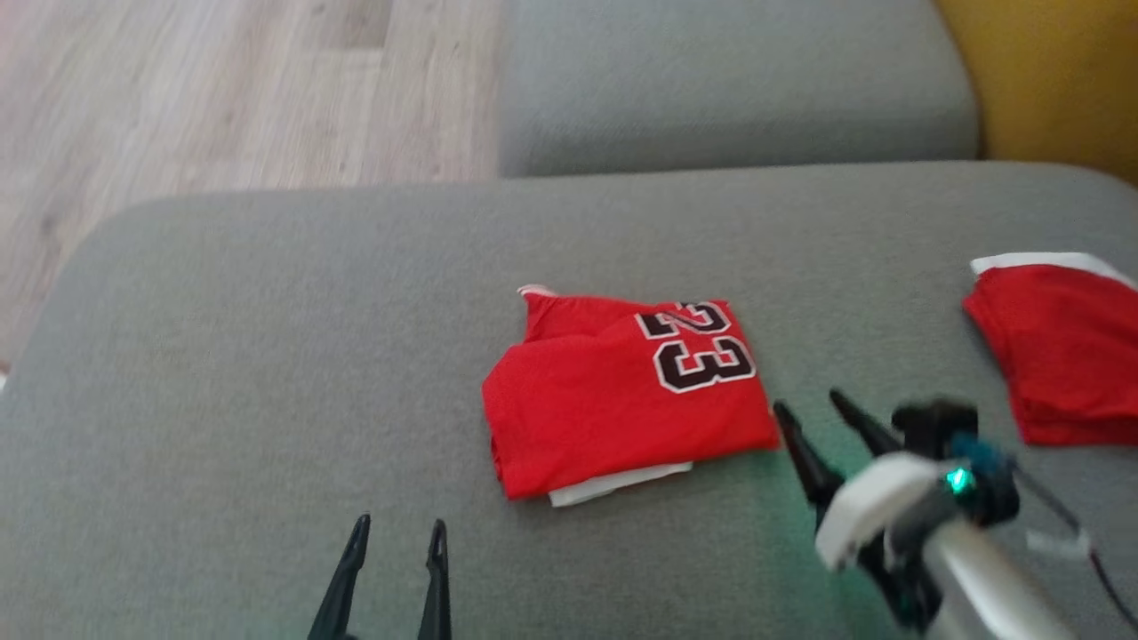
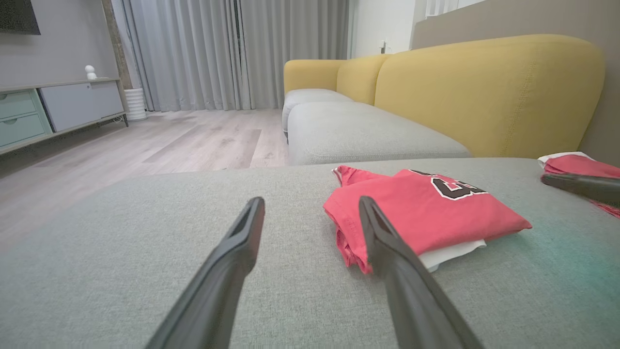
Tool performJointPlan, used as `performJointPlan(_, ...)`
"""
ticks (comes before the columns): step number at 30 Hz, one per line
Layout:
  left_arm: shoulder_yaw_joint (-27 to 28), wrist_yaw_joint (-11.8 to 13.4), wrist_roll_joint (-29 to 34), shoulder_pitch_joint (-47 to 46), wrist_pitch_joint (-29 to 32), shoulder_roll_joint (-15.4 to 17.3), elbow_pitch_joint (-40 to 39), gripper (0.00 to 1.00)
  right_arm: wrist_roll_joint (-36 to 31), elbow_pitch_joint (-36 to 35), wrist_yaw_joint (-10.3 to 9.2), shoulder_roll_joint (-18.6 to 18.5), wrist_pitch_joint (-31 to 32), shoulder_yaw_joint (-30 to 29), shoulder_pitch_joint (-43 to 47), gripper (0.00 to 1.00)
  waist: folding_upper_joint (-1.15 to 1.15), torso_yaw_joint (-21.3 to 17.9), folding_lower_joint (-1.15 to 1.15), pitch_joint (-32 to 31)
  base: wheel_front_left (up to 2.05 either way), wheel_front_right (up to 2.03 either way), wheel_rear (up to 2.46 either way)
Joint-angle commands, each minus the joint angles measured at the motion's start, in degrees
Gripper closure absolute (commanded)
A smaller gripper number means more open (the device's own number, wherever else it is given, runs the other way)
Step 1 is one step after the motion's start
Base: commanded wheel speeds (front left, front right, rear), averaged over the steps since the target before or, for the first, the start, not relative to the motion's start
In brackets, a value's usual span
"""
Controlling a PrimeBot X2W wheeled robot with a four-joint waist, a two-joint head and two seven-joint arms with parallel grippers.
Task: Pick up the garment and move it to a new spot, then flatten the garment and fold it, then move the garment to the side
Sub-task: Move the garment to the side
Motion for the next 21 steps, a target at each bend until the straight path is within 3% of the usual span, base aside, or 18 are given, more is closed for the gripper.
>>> performJointPlan(1,0.75,0.0,0.14,-3.58,-0.55,-0.89,-1.46,0.0,1.94,0.95,-0.04,-0.38,1.98,1.37,-4.61,0.0,0.0,1.84,-0.01,2.23,0.0,0.0,0.0)
performJointPlan(13,-2.65,-0.42,-1.42,-8.7,-0.55,-0.97,-2.49,0.0,13.24,13.64,-0.04,1.98,10.84,2.02,-17.6,0.0,0.0,5.42,-0.01,8.8,0.0,0.0,0.0)
performJointPlan(14,-2.75,-0.29,-1.46,-9.02,-0.55,-0.97,-2.5,0.0,14.57,14.55,-0.04,2.34,11.73,2.03,-17.99,0.15,0.0,5.52,-0.01,9.08,0.0,0.0,0.0)
performJointPlan(16,-2.91,0.07,-1.53,-9.54,-0.55,-0.97,-2.57,0.0,16.06,15.42,-0.04,2.54,12.22,2.69,-18.77,0.8,0.0,5.57,-0.01,9.56,0.0,0.0,0.0)
performJointPlan(17,-2.93,0.31,-1.63,-9.7,-0.55,-0.97,-2.67,0.0,16.66,15.56,-0.04,2.54,11.81,2.97,-19.05,1.0,0.0,5.44,-0.01,9.77,0.0,0.0,0.0)
performJointPlan(21,-2.64,1.24,-2.33,-9.94,-0.55,-0.98,-3.26,0.0,18.65,14.86,-0.04,1.44,9.15,3.85,-19.86,1.0,0.0,3.67,-0.01,10.54,0.0,0.0,0.0)
